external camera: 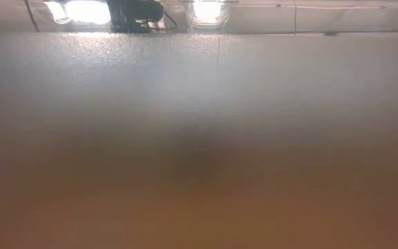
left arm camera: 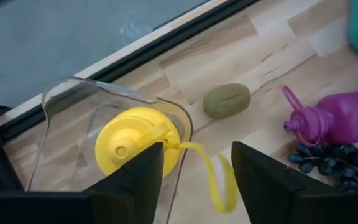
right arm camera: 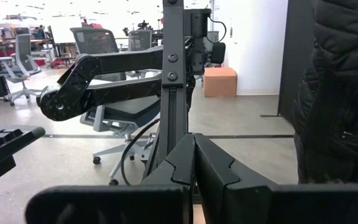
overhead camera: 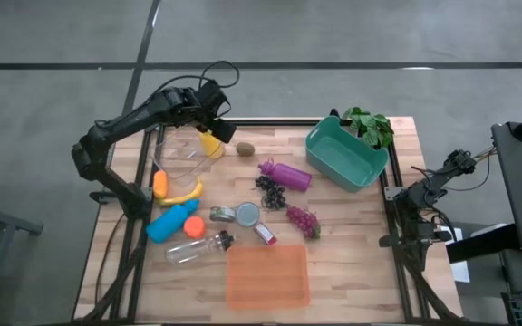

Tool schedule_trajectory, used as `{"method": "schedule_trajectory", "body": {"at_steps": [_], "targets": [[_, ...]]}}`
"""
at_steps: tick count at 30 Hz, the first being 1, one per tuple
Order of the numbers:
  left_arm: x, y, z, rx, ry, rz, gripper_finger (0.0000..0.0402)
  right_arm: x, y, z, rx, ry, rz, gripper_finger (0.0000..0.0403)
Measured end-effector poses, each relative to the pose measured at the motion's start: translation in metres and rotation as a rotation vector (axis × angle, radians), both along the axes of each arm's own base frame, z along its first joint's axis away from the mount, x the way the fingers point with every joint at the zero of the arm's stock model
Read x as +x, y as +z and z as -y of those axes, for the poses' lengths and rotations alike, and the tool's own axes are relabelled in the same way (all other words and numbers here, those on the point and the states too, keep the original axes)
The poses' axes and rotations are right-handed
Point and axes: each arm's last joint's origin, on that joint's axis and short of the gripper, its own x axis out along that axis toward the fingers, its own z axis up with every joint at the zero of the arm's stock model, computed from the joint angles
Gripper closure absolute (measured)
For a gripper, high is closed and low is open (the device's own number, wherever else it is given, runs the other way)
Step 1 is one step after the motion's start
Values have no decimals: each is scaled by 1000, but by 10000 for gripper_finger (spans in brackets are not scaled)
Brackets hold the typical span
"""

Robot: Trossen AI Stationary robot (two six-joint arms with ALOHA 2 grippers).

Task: Pick & Place Food Item
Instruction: Put the yellow water bottle into the transparent bin, then put the purple water bottle into the transparent bin

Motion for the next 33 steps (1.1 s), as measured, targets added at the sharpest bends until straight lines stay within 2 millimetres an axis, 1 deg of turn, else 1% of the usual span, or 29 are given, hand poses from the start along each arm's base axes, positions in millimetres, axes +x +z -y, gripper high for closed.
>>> {"method": "schedule_trajectory", "body": {"at_steps": [7, 12, 14, 18, 21, 24, 28, 33], "targets": [[-11, 20, 7, 59, -12, 75, 203, 0, 0, 0, 0, 0, 0, 395], [-19, 33, 12, 115, -71, 112, 203, 0, 0, 0, 0, 0, 0, 395], [-20, 37, 14, 125, -107, 136, 203, 0, 0, 0, 0, 0, 0, 395], [-13, 39, 17, 145, -210, 166, 203, 0, 0, 0, 0, 0, 0, 395], [-1, 35, 20, 154, -335, 216, 203, 0, 0, 0, 0, 0, 0, 395], [13, 26, 26, 173, -448, 277, 203, 0, 0, 0, 0, 0, 0, 395], [27, 5, 36, 182, -586, 325, 203, 0, 0, 0, 0, 0, 0, 395], [37, -24, 51, 221, -802, 306, 203, 0, 0, 0, 0, 0, 0, 395]]}}
